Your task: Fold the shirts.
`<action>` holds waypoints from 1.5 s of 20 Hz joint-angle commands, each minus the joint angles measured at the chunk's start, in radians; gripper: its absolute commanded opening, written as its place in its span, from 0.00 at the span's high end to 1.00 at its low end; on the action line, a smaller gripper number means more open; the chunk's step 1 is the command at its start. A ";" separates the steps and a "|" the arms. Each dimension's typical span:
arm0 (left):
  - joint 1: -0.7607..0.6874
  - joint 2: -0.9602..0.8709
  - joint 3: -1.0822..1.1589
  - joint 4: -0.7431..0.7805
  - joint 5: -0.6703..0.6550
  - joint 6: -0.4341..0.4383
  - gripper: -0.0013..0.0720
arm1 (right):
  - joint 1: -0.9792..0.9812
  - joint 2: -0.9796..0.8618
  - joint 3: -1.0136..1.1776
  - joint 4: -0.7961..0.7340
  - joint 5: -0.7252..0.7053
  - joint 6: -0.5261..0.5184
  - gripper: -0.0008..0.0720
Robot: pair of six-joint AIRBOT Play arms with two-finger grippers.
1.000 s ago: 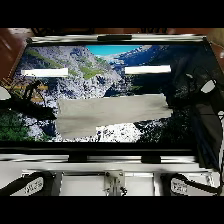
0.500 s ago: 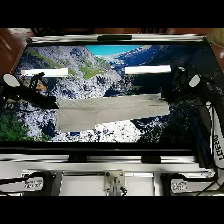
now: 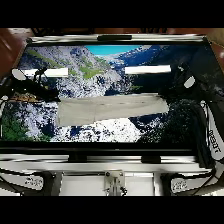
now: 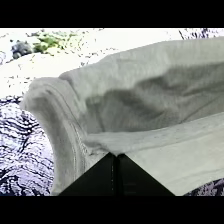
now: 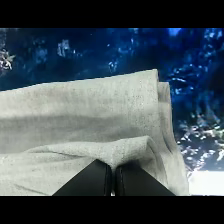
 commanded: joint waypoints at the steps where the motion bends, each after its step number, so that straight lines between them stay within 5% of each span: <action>1: -0.004 -0.051 0.009 -0.001 0.084 -0.105 0.94 | 0.001 -0.036 0.001 0.019 0.010 0.039 0.89; 3: -0.008 -0.060 0.009 -0.001 0.075 -0.108 0.92 | 0.001 -0.045 0.001 0.004 0.039 0.042 0.87; 4: -0.007 -0.060 0.010 -0.002 0.060 -0.108 0.76 | 0.001 -0.043 0.001 -0.019 0.052 0.042 0.74; 5: -0.006 -0.058 0.010 -0.002 0.039 -0.108 0.45 | 0.001 -0.041 0.001 -0.031 0.072 0.038 0.40; 6: -0.006 -0.056 0.010 -0.001 0.008 -0.108 0.12 | -0.001 -0.037 0.002 -0.043 0.095 0.032 0.28; 7: -0.006 -0.053 0.010 0.000 -0.023 -0.108 0.03 | -0.001 -0.031 0.007 -0.081 0.122 0.029 0.28; 9: -0.005 -0.042 0.010 0.000 -0.087 -0.108 0.03 | -0.006 0.002 0.007 -0.159 0.160 0.028 0.23; 10: -0.005 -0.032 0.010 0.000 -0.111 -0.108 0.03 | -0.019 0.016 0.007 -0.159 0.185 0.028 0.03; 17: -0.007 0.063 0.010 -0.001 -0.125 -0.161 0.05 | -0.237 0.000 0.006 0.218 0.281 -0.084 0.04; 30: -0.008 0.095 0.010 -0.128 -0.124 -0.160 0.06 | -0.080 -0.136 0.006 0.308 0.094 -0.117 0.04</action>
